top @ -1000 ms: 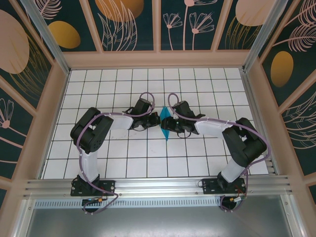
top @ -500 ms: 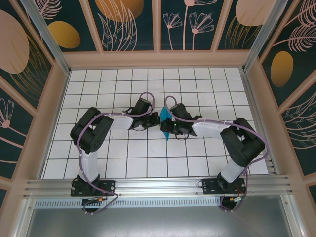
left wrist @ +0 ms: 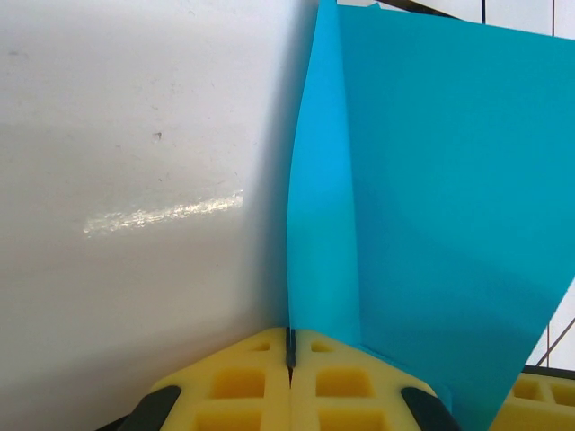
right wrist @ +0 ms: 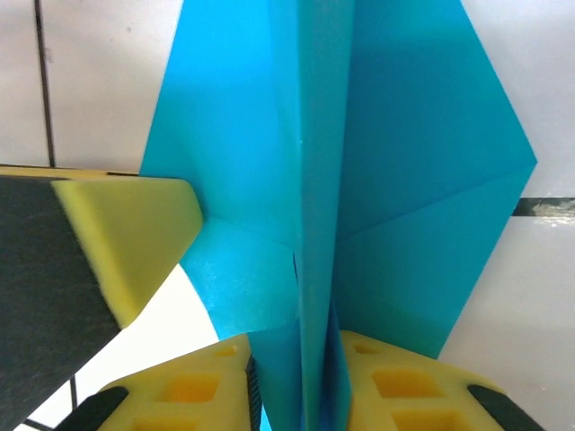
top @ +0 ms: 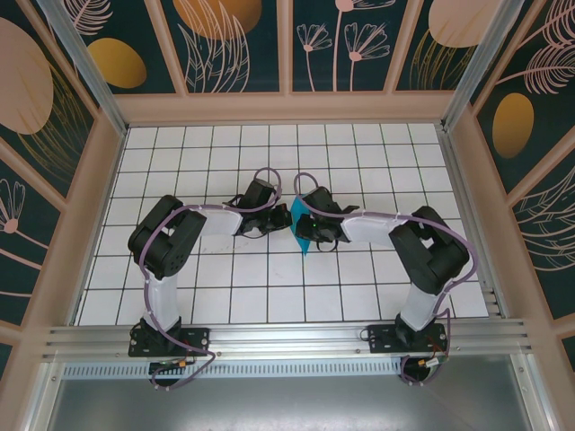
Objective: Fold a paper plane with a square sheet of paper (pick it up from the middle)
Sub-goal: Move a paper plane to the center of the table.
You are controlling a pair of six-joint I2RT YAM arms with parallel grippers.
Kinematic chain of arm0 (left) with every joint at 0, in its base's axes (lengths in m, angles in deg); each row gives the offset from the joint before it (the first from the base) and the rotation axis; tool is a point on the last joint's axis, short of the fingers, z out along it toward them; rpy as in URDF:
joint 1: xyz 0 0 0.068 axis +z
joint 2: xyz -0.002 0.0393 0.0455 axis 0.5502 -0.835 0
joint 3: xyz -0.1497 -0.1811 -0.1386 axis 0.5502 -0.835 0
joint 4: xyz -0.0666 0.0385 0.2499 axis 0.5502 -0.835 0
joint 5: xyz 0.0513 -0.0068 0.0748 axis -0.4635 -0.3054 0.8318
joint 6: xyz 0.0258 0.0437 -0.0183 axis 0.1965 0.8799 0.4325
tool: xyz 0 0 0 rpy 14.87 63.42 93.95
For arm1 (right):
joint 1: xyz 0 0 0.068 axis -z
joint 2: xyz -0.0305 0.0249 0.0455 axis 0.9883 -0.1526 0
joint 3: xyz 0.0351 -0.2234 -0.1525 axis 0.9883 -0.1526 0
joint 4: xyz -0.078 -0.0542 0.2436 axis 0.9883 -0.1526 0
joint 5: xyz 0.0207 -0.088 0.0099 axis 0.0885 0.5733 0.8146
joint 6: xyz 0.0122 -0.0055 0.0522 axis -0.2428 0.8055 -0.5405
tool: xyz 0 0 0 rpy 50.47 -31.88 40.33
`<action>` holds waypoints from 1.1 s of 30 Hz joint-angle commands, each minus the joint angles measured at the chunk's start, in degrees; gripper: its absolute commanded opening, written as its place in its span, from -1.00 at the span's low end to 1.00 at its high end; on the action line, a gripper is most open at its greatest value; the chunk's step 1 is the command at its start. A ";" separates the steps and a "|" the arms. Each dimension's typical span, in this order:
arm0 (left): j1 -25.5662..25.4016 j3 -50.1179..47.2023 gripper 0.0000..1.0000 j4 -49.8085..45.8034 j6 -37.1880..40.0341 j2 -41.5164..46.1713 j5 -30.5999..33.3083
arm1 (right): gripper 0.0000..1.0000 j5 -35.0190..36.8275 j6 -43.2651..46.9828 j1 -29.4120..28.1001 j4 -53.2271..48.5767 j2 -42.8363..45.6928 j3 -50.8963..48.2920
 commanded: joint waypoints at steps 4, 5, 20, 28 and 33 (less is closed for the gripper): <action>0.90 0.48 -0.78 -3.03 -0.89 1.30 1.07 | -0.68 3.73 -1.10 -0.74 -4.47 -1.01 2.55; 1.09 0.24 -0.70 -3.13 -1.27 2.07 1.33 | -0.72 4.17 -1.06 -0.75 -4.96 -0.91 2.84; 8.27 -8.32 0.07 -6.44 -3.33 16.20 16.18 | -0.71 10.31 -0.76 -0.84 -13.47 -4.45 8.98; 8.31 -8.54 0.15 -6.05 -3.22 15.18 15.68 | -0.51 13.43 -2.91 -0.93 -15.66 -6.78 12.37; 8.31 -8.49 0.17 -5.86 -3.19 14.82 15.22 | -0.52 14.61 -3.52 -0.89 -16.63 -8.17 13.76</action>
